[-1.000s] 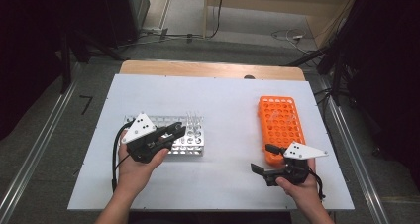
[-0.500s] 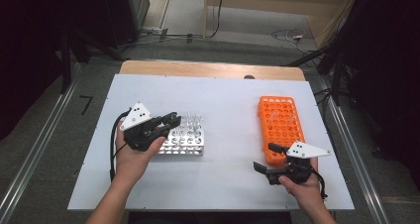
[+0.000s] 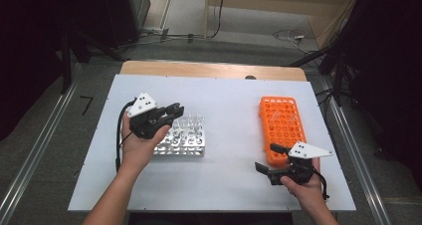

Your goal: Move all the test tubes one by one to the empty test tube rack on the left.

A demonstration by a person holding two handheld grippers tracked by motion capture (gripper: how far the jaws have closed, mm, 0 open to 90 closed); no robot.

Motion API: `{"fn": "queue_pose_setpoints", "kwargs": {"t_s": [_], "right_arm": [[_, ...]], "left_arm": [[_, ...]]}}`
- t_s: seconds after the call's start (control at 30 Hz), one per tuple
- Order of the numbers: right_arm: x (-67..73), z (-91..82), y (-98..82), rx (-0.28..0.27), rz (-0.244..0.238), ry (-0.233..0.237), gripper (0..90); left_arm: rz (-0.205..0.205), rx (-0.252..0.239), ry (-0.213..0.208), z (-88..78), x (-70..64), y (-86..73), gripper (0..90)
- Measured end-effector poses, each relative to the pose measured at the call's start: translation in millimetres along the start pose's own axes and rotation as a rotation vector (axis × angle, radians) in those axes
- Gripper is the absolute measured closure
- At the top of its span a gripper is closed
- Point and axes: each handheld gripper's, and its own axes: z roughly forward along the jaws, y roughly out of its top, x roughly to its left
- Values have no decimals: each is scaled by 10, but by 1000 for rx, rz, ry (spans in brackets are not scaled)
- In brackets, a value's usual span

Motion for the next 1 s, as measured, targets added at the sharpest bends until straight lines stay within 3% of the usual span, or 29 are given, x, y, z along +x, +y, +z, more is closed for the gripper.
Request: {"fn": "queue_pose_setpoints", "kwargs": {"t_s": [0.57,1.0], "right_arm": [[-25,-16,-10,0,7,0,87],[-48,-30,-13,-3,17,-5,87]], "left_arm": [[-30,12,65,270,141,-30,759],[-35,80,68,362,140,-131,758]]}}
